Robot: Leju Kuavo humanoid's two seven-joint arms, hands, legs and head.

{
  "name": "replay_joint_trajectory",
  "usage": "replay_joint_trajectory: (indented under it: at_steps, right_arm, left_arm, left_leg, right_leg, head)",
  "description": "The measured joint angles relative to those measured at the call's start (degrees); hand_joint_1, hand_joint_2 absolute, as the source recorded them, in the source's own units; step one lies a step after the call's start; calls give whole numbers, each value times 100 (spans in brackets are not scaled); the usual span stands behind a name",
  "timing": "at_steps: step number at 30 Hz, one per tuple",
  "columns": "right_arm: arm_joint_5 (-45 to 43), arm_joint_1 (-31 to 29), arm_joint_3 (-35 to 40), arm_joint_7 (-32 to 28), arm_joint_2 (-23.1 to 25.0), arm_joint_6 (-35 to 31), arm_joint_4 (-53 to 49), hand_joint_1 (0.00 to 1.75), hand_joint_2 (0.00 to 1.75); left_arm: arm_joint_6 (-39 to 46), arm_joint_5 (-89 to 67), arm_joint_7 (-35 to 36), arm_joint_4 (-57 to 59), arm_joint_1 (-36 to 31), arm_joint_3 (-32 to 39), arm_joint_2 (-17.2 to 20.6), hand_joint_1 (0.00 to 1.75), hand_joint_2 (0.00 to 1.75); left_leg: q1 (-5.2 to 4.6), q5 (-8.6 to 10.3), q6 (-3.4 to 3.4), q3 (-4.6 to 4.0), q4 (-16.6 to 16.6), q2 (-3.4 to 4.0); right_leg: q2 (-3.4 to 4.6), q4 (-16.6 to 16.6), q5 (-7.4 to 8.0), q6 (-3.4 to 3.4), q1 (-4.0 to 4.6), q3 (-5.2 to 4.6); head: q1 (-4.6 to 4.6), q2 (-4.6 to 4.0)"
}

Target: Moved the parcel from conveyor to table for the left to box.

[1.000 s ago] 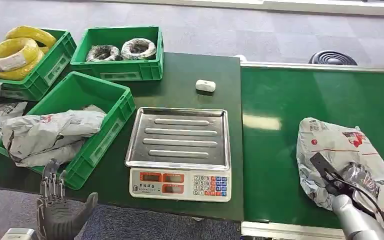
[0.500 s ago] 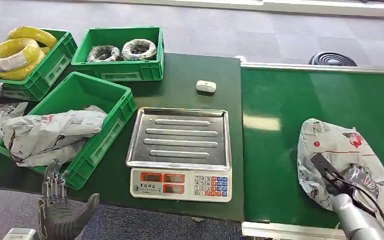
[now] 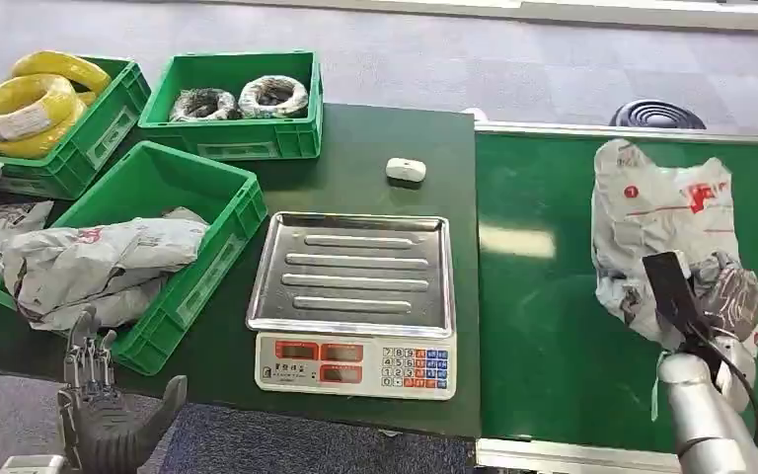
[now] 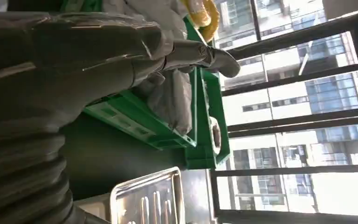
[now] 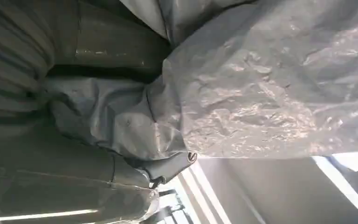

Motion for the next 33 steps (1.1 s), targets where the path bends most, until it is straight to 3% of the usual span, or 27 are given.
replay_joint_trajectory:
  at_steps: [1,3,5,6,9,13,15,19,20,23,26,27,30,31,32,33]
  right_arm:
    - [66,-68,97,-177,206,-29,-451,175,175]
    - [759,-219,502,290,579,-127,-1249,175,175]
    - [858,-256,821,1077,749,-182,-1781,175,175]
    - [757,-247,855,1190,780,-241,-1978,175,175]
    - [263,-186,888,758,821,-343,-2428,175,175]
    - [-169,-131,1054,153,832,11,-2909,175,175]
    - [-272,-155,1250,125,843,743,-3089,175,175]
    - [51,-575,2306,149,960,3422,-3175,175,175]
    - [135,-715,2616,200,1064,3754,-3129,175,175]
    - [203,-1007,3212,296,1307,3985,-2936,175,175]
    - [422,-1374,3653,390,1580,4407,-2446,175,175]
    - [496,-1446,3789,400,1683,4428,-2250,159,175]
    - [629,-1544,4090,398,1908,4435,-1791,159,175]
    - [673,-1583,4152,407,1953,4437,-1668,44,175]
    - [712,-1623,4216,429,1973,4441,-1538,0,175]
    - [734,-1647,4250,442,1984,4441,-1452,0,175]
  left_arm:
    - [-55,-3,-13,2,-63,26,-4,0,175]
    - [-107,6,-29,13,-209,66,-7,0,175]
    - [-116,26,-44,20,-257,70,-17,0,175]
    - [-121,35,-48,20,-250,72,-31,0,175]
    - [-110,50,-61,31,-254,105,-41,0,175]
    - [-105,17,-68,42,-320,182,-87,0,175]
    - [-159,-5,-77,46,-361,234,-109,0,175]
    - [-470,-114,-112,83,-518,398,-144,0,175]
    - [-516,-149,-112,85,-563,431,-162,0,175]
    - [-599,-193,-112,92,-594,505,-208,0,175]
    - [-735,-328,-26,103,-611,621,-282,0,175]
    - [-790,-370,9,103,-630,665,-308,0,175]
    - [-901,-459,76,103,-655,761,-383,0,175]
    - [-901,-466,81,101,-655,785,-391,0,175]
    - [-901,-474,83,103,-653,813,-398,0,175]
    - [-901,-479,85,103,-651,831,-398,0,175]
  left_leg:
    - [0,0,-1,10,1,27]
    - [1,-2,-4,34,1,55]
    - [4,5,-10,37,3,8]
    - [3,7,-11,28,3,-21]
    - [-1,8,-9,12,3,-22]
    - [-4,5,-8,11,4,-10]
    - [-4,4,-8,5,2,-12]
    - [0,4,-10,11,0,23]
    - [2,6,-13,14,0,24]
    - [7,17,-24,1,0,-12]
    - [7,17,-24,0,0,7]
    - [6,16,-24,1,0,12]
    - [5,16,-24,-4,2,-5]
    - [5,16,-24,-5,2,-7]
    - [5,16,-24,-6,2,-6]
    - [5,16,-24,-7,2,-5]
  right_leg:
    - [25,5,2,-3,0,-16]
    - [56,9,3,-9,0,-28]
    - [14,8,-7,-8,3,-31]
    - [-18,8,-15,-10,2,-25]
    - [-28,8,-12,-9,-2,-14]
    - [-13,5,-10,-8,-6,-19]
    - [-14,5,-10,-8,-6,-18]
    - [21,14,-3,-18,-1,-34]
    - [24,17,-3,-18,1,-40]
    - [-8,22,-6,-20,6,-40]
    - [4,23,-5,-20,5,-41]
    - [9,22,-5,-20,4,-43]
    - [-3,18,-5,-20,3,-43]
    - [-4,17,-5,-20,3,-43]
    - [-4,17,-5,-20,3,-43]
    - [-3,17,-5,-20,2,-43]
  head:
    - [-7,0]
    - [-11,0]
    - [-6,0]
    - [0,0]
    - [-2,0]
    - [-4,0]
    - [-2,0]
    - [-6,0]
    - [-7,0]
    - [-2,0]
    - [0,0]
    - [-4,0]
    - [-2,0]
    - [0,0]
    - [0,0]
    - [-2,0]
